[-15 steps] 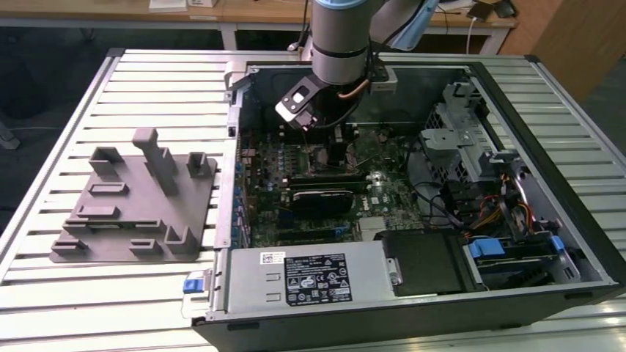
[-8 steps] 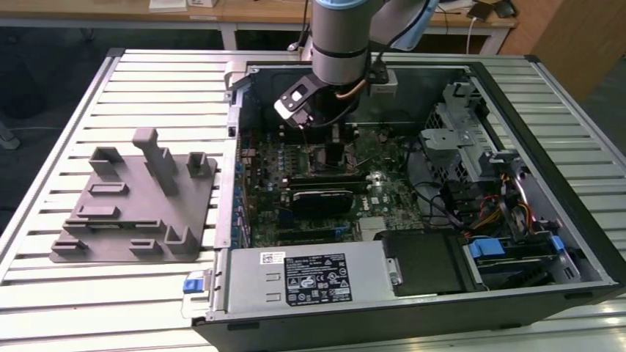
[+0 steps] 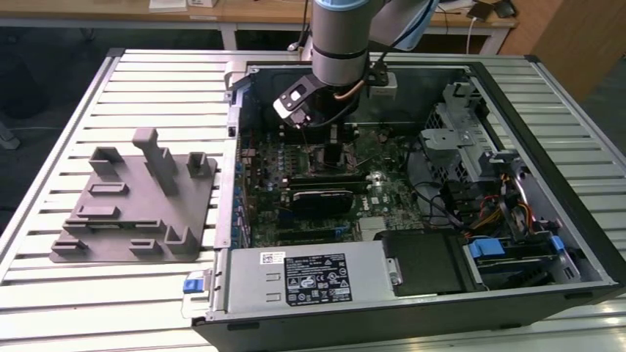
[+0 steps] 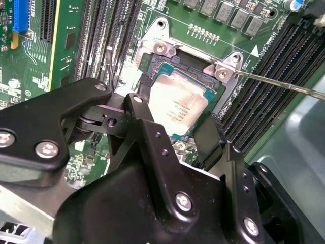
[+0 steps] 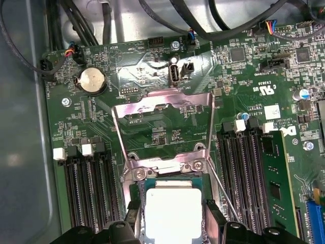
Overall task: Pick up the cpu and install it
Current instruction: 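Place the cpu into insertion slot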
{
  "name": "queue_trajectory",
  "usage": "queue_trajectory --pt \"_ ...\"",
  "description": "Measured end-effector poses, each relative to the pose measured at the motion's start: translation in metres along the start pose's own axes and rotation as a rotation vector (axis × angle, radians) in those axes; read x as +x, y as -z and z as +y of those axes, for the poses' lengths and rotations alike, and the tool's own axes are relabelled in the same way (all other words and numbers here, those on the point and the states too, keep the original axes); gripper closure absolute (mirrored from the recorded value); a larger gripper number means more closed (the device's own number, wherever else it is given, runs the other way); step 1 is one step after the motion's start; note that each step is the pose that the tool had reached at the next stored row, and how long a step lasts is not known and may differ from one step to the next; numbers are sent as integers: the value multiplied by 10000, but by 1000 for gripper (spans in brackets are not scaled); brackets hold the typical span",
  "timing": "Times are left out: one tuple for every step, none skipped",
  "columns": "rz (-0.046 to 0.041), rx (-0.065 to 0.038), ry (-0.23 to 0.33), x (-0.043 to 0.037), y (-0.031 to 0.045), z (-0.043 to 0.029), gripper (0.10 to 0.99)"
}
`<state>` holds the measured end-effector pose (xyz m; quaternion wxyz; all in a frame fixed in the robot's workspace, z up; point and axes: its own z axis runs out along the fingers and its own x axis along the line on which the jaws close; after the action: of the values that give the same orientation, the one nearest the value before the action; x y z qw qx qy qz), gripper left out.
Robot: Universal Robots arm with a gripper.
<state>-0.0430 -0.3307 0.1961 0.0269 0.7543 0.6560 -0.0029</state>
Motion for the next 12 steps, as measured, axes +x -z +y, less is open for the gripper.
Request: queue_trajectory --pt "-1 0 0 0 0 0 475" --pt "0 0 -1 0 0 0 475" --pt "0 0 -2 0 0 0 475" --pt "-1 0 -2 0 0 0 475" --pt "0 0 -3 0 0 0 475" --pt "-1 0 -3 0 0 0 475" --pt "-4 2 -4 -1 1 0 490" --pt "-3 2 -4 -1 1 0 553" --pt "-3 2 -5 -1 1 0 553" --pt "-2 1 -5 0 1 0 569" --pt "-2 1 -6 0 1 0 569" --pt "-1 1 -7 0 0 0 569"
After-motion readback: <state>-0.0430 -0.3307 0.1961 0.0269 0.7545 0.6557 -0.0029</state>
